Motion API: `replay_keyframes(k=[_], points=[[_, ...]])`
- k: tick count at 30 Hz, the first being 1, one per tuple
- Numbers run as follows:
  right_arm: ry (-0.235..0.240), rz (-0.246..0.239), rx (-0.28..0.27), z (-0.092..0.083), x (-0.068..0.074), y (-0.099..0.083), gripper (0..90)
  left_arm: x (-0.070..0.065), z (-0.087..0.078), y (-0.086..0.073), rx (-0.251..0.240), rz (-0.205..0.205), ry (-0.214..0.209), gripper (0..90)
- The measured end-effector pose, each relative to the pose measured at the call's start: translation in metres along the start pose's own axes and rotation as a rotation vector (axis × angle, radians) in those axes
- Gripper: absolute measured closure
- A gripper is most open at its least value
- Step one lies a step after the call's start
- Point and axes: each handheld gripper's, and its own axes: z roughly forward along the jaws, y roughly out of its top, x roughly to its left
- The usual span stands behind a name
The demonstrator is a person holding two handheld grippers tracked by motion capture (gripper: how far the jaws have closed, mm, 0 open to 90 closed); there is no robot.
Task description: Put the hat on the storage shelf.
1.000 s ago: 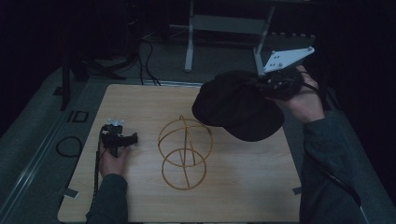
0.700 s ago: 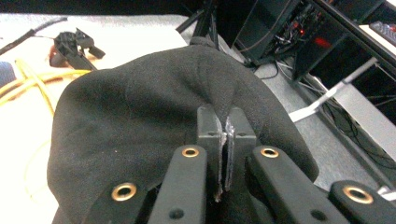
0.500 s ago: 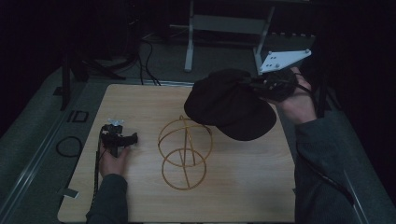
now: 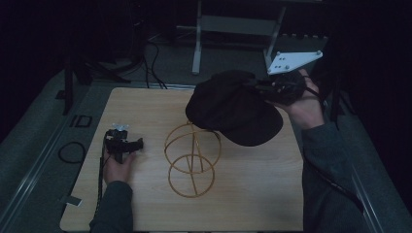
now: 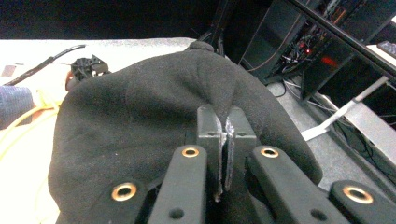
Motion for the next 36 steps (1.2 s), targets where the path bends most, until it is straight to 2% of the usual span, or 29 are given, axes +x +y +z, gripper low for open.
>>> replay_keyframes(k=[36], points=[[0.095,-0.026,-0.079,0.004,0.019,0.023,87.4,0.0,0.0,0.0,0.0,-0.001,0.001,10.1]])
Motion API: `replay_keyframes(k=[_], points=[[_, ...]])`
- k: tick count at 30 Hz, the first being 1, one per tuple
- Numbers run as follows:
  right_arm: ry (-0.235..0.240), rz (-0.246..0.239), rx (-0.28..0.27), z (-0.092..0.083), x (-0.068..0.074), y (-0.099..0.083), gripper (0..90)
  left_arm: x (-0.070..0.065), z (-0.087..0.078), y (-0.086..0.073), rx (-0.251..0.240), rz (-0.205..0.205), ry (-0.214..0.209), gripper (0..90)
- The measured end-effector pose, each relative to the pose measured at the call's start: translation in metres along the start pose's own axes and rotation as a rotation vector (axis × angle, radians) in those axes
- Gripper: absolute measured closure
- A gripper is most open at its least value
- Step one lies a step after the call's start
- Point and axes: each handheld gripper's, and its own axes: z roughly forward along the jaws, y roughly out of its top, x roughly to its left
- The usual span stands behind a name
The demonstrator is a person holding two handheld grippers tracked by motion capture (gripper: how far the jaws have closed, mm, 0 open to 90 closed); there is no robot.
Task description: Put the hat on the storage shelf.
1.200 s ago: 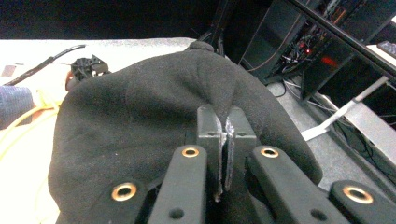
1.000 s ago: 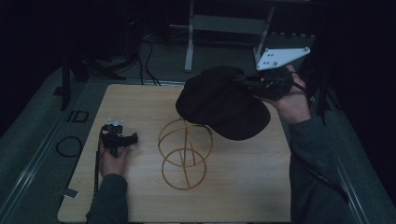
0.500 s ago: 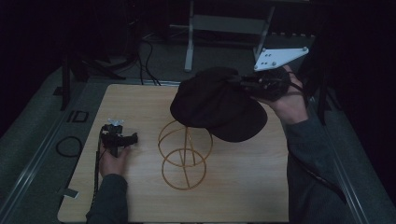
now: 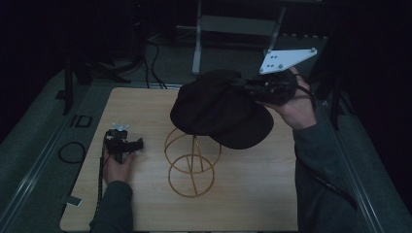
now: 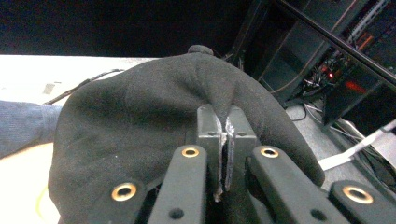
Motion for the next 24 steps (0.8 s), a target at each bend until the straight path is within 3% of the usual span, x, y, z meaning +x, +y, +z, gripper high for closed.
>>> replay_keyframes(k=[24], points=[[0.068,-0.02,-0.02,0.017,0.017,0.003,87.4,0.0,0.0,0.0,0.0,0.0,0.001,10.3]])
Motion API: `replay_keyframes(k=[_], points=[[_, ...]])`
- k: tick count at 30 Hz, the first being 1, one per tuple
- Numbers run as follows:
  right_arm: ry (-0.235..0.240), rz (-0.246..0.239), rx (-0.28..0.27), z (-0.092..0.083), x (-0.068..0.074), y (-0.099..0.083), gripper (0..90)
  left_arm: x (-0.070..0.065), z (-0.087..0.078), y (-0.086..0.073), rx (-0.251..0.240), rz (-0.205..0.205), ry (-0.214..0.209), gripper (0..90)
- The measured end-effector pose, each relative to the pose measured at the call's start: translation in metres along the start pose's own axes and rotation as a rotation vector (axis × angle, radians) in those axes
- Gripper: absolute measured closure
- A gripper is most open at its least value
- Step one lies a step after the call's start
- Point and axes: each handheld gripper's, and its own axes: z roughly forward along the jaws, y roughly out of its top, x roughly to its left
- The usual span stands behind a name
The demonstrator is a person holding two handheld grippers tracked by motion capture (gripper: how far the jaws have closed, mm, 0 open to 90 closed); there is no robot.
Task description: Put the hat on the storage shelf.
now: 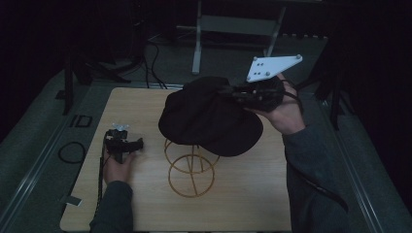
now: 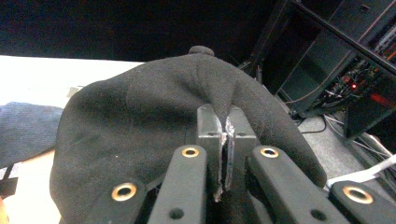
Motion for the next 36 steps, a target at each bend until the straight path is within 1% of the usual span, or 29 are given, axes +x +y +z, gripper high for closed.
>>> replay_keyframes(k=[7,16,20,21,24,25,28,36], points=[[0.026,0.0,-0.006,0.005,0.004,-0.001,87.4,0.0,0.0,0.0,-0.001,-0.001,0.001,10.6],[0.077,-0.003,-0.004,0.016,0.015,-0.008,87.3,0.0,0.0,0.0,0.0,0.0,0.001,10.6],[0.091,-0.004,0.002,0.019,0.019,-0.012,87.3,0.0,0.0,0.0,0.001,0.0,0.001,10.6],[0.106,0.005,0.004,0.021,0.022,-0.018,87.3,0.0,0.0,0.0,0.001,0.002,0.0,10.6],[0.119,0.009,0.012,0.024,0.023,-0.023,87.3,0.0,0.0,0.0,0.001,0.001,0.001,10.6],[0.133,0.014,0.018,0.028,0.025,-0.028,87.3,0.0,0.0,0.0,0.001,0.002,0.001,10.6],[0.155,0.021,0.03,0.034,0.028,-0.036,87.2,0.0,0.0,0.0,0.001,0.002,0.001,10.6],[0.196,0.033,0.065,0.049,0.034,-0.05,87.0,0.0,0.0,0.0,0.001,0.002,0.001,10.6]])
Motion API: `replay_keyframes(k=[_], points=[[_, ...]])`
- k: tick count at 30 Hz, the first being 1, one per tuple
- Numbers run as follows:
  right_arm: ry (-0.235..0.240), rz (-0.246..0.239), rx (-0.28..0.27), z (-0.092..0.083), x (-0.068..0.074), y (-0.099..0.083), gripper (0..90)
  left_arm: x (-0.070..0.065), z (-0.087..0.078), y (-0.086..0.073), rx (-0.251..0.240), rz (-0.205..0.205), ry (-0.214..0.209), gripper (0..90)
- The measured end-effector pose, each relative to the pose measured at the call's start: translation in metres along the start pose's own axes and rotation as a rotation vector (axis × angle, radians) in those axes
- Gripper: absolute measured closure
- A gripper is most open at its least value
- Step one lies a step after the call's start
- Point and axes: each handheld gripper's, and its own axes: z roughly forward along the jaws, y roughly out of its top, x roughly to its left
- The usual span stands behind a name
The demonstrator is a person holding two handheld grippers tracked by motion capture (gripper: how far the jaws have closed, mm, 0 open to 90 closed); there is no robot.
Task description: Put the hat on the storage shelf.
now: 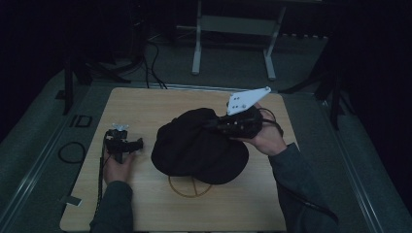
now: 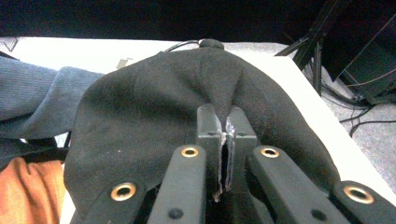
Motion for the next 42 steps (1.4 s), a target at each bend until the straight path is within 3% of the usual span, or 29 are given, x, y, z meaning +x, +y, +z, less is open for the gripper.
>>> replay_keyframes(k=[12,20,22,27,33,37,42], points=[[0.035,0.013,0.043,0.012,-0.002,-0.006,84.9,0.0,0.0,0.0,0.0,0.0,0.0,10.6],[0.065,0.016,0.048,0.012,-0.002,-0.007,67.1,0.0,0.0,0.0,0.0,-0.001,0.001,10.6],[0.039,0.026,0.047,0.01,-0.004,-0.007,57.5,0.0,0.0,0.0,-0.002,-0.004,0.001,10.6],[0.019,0.043,0.042,0.007,-0.007,-0.007,49.1,0.0,0.0,0.0,0.0,-0.001,0.001,10.6],[0.007,0.049,0.035,0.004,-0.009,-0.008,47.1,0.0,0.0,0.0,0.0,-0.002,0.001,10.6],[-0.037,0.074,0.038,-0.005,-0.017,-0.012,47.3,0.0,0.0,0.0,0.0,-0.002,0.001,10.6],[-0.057,0.089,0.053,-0.011,-0.022,-0.018,47.4,0.0,0.0,0.0,0.0,-0.002,0.001,10.6]])
